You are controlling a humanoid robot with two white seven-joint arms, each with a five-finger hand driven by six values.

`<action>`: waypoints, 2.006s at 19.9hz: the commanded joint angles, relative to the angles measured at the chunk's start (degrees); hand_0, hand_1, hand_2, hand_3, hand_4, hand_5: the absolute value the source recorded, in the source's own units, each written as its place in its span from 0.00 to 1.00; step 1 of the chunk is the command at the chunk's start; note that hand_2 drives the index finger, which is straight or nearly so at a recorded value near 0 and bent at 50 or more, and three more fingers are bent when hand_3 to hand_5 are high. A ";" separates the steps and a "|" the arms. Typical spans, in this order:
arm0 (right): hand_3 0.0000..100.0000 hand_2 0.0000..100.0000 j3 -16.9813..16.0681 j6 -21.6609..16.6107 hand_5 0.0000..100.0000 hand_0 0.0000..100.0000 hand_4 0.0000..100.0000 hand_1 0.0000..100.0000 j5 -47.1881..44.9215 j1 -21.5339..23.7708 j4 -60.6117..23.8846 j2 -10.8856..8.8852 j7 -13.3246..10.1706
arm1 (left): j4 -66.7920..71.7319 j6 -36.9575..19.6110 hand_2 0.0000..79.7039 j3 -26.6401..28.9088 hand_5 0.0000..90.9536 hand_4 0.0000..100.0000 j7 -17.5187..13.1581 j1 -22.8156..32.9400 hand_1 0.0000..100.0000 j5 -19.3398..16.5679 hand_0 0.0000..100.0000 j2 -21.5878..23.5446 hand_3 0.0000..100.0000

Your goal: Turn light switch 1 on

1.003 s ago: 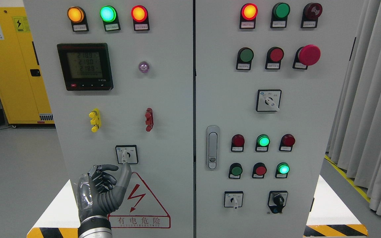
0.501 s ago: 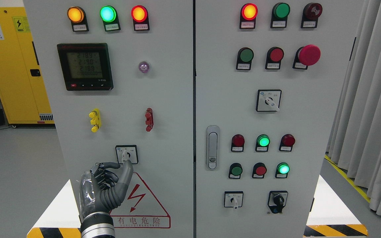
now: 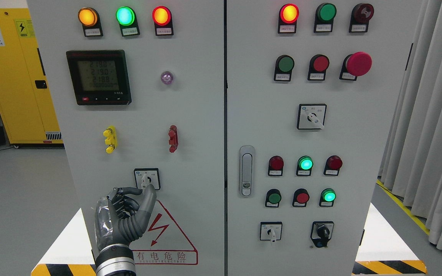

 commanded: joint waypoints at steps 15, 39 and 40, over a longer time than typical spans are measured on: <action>0.00 0.04 0.00 0.05 0.00 0.00 0.00 0.50 -1.67 0.00 0.00 0.00 0.05 | 1.81 0.18 0.73 -0.15 0.99 0.94 0.26 -1.29 0.64 0.01 0.21 -0.14 0.91; 0.00 0.04 0.00 0.05 0.00 0.00 0.00 0.50 -1.67 0.00 0.00 0.00 -0.04 | 2.95 0.53 0.75 -0.15 0.99 0.94 0.79 -2.43 0.63 0.09 0.23 -0.22 0.92; 0.00 0.04 0.00 0.05 0.00 0.00 0.00 0.50 -1.67 0.00 0.00 0.00 0.04 | 2.95 0.53 0.75 -0.15 0.99 0.94 0.79 -2.43 0.63 0.09 0.23 -0.22 0.92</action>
